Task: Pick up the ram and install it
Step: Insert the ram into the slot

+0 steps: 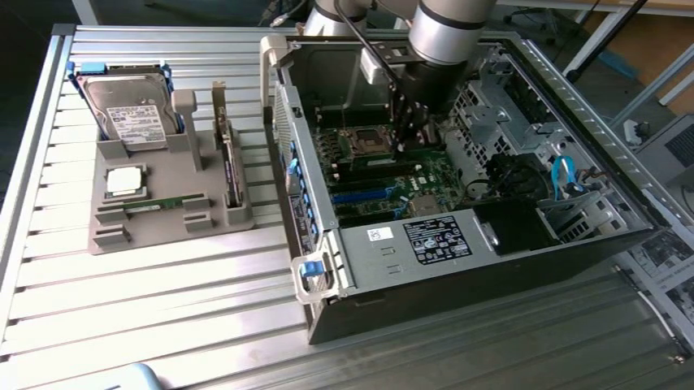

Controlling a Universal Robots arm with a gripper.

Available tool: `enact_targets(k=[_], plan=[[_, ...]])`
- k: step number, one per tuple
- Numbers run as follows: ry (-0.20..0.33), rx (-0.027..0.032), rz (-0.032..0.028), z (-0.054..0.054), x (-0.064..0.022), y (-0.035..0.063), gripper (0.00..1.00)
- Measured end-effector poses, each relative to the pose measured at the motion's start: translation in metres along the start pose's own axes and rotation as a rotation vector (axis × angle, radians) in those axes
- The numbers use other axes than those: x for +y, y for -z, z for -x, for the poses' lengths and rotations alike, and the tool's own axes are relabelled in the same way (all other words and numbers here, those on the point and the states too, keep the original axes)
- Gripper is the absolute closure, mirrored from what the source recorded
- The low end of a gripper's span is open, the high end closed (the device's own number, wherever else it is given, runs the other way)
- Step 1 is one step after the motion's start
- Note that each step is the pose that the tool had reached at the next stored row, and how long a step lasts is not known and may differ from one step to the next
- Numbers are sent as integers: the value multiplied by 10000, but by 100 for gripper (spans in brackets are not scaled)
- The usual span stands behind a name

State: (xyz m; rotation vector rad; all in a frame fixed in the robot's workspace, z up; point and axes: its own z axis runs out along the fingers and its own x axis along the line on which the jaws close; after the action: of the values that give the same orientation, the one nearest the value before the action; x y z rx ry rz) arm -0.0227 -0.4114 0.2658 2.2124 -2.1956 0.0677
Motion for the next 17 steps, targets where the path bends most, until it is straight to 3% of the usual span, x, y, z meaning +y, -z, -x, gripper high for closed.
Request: enact_targets(k=[17], plan=[[-221, 3, 10, 104, 47, -124, 88]])
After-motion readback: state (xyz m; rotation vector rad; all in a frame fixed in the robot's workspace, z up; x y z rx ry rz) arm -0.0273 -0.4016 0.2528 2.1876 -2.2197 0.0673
